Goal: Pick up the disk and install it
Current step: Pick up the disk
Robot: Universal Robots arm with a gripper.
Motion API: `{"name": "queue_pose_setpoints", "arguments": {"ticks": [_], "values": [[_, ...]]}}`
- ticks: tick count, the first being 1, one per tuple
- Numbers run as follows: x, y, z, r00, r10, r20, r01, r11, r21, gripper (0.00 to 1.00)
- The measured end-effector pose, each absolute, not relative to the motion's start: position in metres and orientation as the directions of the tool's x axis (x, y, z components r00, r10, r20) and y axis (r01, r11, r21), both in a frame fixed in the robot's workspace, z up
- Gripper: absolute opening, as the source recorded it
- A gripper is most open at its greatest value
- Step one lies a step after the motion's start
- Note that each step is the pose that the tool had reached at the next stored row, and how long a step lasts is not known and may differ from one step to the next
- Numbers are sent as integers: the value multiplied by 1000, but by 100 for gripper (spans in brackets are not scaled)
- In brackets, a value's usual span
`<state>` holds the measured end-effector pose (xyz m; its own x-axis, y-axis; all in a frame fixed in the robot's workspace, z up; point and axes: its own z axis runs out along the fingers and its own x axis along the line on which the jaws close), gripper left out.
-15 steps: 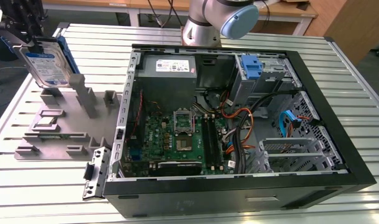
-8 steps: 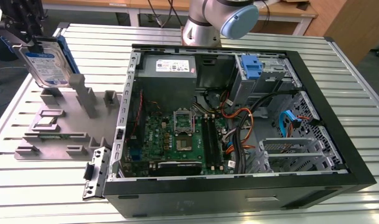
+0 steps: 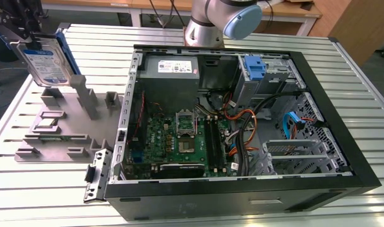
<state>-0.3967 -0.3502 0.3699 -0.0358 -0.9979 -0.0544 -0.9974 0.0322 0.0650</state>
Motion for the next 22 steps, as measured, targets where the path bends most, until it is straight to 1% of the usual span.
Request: {"name": "queue_pose_setpoints", "arguments": {"ticks": [8,22], "values": [[-397,-350,381,-36,-998,-54,-997,32,65,35],[-397,-350,387,-36,-998,-54,-997,32,65,35]]}}
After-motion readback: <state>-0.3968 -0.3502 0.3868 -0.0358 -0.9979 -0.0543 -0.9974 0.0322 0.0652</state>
